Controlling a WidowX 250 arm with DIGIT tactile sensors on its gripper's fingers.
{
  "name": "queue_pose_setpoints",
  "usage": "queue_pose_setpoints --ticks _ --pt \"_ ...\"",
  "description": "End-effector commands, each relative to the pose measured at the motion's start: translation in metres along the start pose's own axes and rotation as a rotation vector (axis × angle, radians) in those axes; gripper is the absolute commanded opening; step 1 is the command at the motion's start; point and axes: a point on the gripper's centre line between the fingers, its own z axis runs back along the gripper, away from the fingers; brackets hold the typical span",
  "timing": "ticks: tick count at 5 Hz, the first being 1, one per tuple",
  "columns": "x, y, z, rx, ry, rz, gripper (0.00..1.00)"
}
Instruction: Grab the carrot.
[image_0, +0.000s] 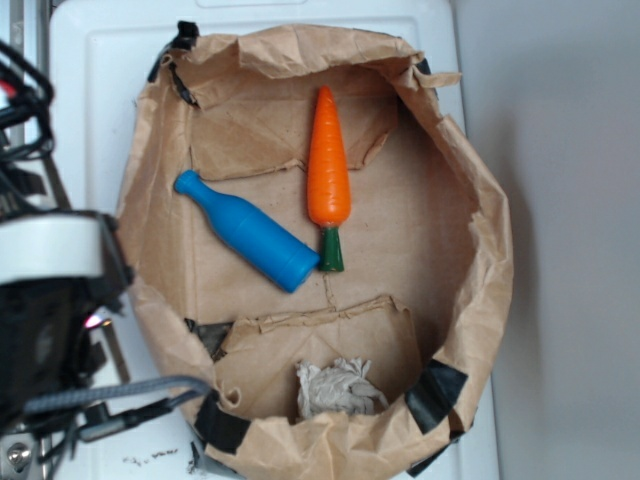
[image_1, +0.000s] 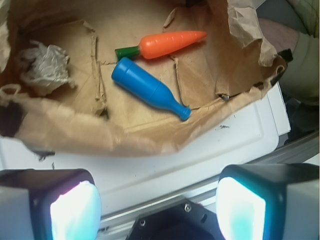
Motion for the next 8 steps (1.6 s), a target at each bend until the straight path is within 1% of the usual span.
queue_pose_setpoints --ticks 1,2,6,7,8 --pt "0.064 0.016 -0.032 -0.001 0.024 0.106 1.0" --pt "0.099 0.02 -0.044 -0.035 0.015 0.206 1.0" --pt "0.099 0.02 -0.044 -0.035 0.015 0.206 1.0" --pt "0.112 0.021 -0.055 -0.07 0.024 0.327 1.0" --pt "0.13 0.019 -0.068 -0.092 0.033 0.407 1.0"
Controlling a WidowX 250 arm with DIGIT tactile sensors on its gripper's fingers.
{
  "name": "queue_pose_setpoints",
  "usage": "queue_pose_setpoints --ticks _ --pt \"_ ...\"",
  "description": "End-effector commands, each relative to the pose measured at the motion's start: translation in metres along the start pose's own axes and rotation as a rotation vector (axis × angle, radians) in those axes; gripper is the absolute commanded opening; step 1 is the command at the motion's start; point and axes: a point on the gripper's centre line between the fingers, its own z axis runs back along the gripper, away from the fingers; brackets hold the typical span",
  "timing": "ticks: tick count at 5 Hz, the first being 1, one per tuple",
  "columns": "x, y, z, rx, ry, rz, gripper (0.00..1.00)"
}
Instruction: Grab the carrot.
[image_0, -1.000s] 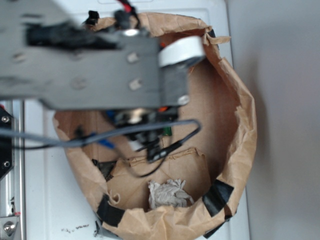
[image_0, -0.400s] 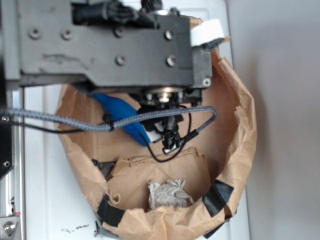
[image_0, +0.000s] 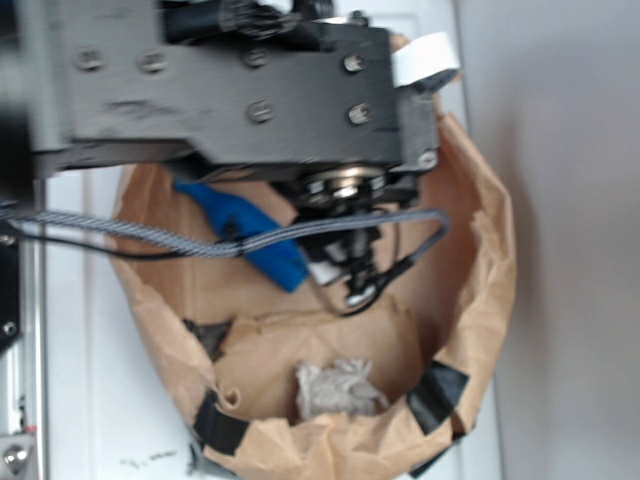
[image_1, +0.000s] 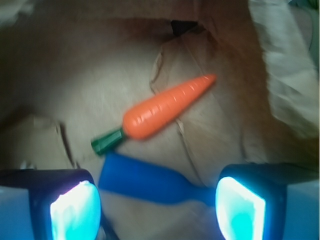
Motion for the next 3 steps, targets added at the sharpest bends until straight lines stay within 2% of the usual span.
queue_pose_setpoints --ticks 1,2,3 --pt "0.037 -0.001 -0.018 -0.074 -0.075 0.152 1.0" --pt "0.039 0.003 -0.043 -0.127 -0.145 0.215 1.0" --pt "0.04 0.0 -0.065 -0.127 -0.157 0.216 1.0"
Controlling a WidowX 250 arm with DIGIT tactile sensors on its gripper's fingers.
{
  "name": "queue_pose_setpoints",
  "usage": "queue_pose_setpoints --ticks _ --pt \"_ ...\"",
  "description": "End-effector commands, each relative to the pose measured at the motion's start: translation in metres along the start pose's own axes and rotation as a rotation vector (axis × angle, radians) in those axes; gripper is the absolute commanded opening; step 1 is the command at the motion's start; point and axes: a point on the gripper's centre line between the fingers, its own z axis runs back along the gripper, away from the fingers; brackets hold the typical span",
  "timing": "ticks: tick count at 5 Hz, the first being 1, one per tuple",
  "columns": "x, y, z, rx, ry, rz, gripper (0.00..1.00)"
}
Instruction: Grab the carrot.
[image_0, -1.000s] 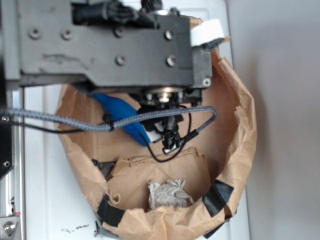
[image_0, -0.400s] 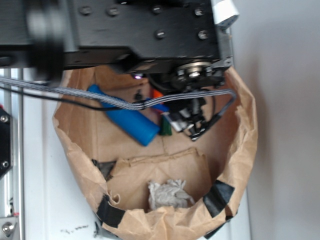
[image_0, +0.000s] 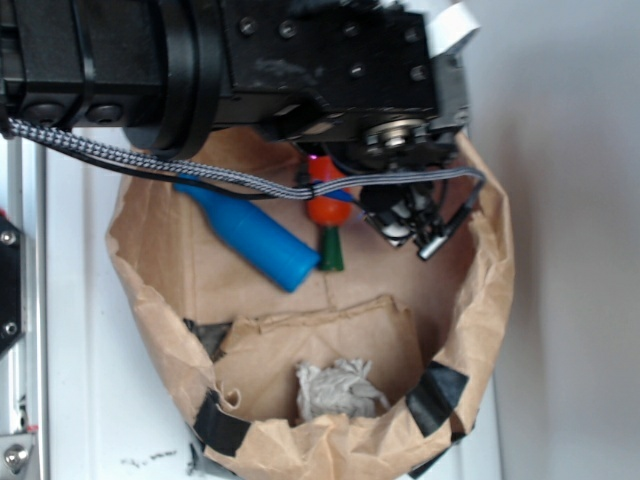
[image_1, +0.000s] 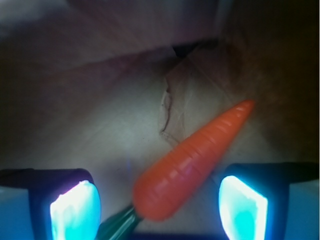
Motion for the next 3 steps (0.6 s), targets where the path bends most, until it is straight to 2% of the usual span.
queue_pose_setpoints --ticks 1,2,3 --pt "0.004 0.005 -0.032 0.019 -0.069 0.007 1.0" --pt "0.001 0.004 -0.043 0.039 -0.074 -0.001 1.0" --pt "-0.002 0.004 -0.035 0.032 -0.067 -0.001 0.0"
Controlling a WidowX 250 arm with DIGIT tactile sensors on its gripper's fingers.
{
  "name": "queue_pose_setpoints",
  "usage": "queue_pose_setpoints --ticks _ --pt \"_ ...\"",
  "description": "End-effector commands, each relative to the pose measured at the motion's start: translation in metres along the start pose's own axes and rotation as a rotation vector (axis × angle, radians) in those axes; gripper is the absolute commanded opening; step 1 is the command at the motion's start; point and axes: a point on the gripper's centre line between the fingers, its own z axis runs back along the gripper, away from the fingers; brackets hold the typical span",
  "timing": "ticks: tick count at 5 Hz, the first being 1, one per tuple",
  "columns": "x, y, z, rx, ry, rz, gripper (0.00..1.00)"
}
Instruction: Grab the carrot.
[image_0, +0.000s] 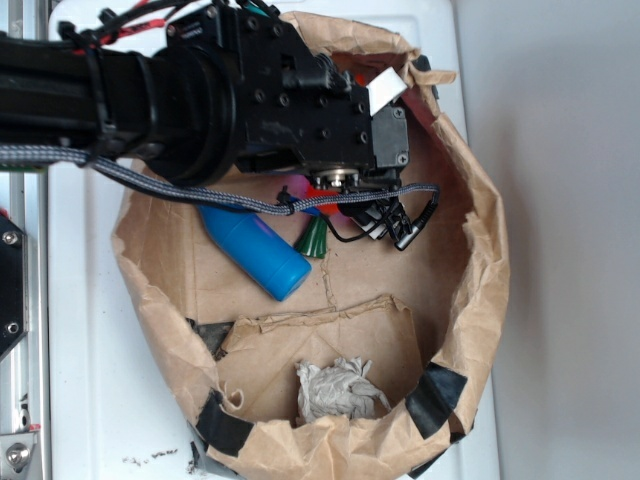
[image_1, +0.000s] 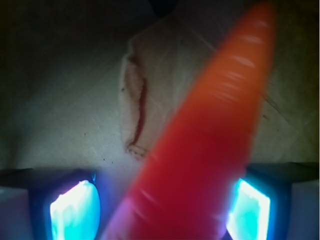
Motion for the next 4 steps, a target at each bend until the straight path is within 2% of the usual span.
queue_pose_setpoints --ticks 1,3,4 --pt "-0.002 0.002 0.038 -0.062 0.028 -0.007 0.0" --pt "-0.002 0.016 0.111 -0.129 0.064 -0.079 0.0" --pt "-0.005 0.014 0.146 -0.095 0.092 -0.125 0.0"
